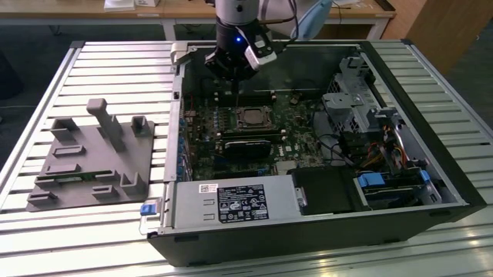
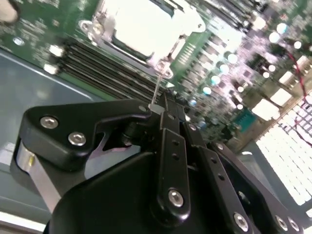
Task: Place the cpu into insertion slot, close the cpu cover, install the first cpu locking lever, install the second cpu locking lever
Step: 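Install the first cpu locking lever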
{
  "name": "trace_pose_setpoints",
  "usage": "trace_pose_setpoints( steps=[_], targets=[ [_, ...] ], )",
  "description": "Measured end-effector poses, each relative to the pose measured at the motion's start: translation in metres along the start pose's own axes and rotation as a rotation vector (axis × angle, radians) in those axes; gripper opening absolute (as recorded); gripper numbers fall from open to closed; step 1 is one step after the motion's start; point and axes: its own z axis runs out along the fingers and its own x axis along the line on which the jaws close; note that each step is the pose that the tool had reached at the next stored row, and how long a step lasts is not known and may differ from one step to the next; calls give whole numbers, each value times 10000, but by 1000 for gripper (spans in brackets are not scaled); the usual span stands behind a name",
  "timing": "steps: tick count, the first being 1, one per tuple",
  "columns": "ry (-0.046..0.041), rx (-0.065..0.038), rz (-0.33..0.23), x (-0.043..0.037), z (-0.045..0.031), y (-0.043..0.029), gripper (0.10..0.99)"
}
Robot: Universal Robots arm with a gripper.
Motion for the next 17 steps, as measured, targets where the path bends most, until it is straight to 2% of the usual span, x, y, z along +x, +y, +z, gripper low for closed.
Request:
trace_pose_setpoints(
  steps=[4, 6, 7, 8, 10, 11, 17],
  targets=[
    [92, -6, 1, -184, 2, 1, 106],
    [123, -11, 3, -247, 3, 1, 106],
    [122, -15, 2, -248, 3, 0, 106],
    [123, -78, 1, -248, 4, -1, 106],
    [123, -436, -3, -249, 7, -11, 106],
    [122, -518, -3, -248, 13, -17, 106],
    [-7, -522, -177, -249, 38, -27, 106]
  ],
)
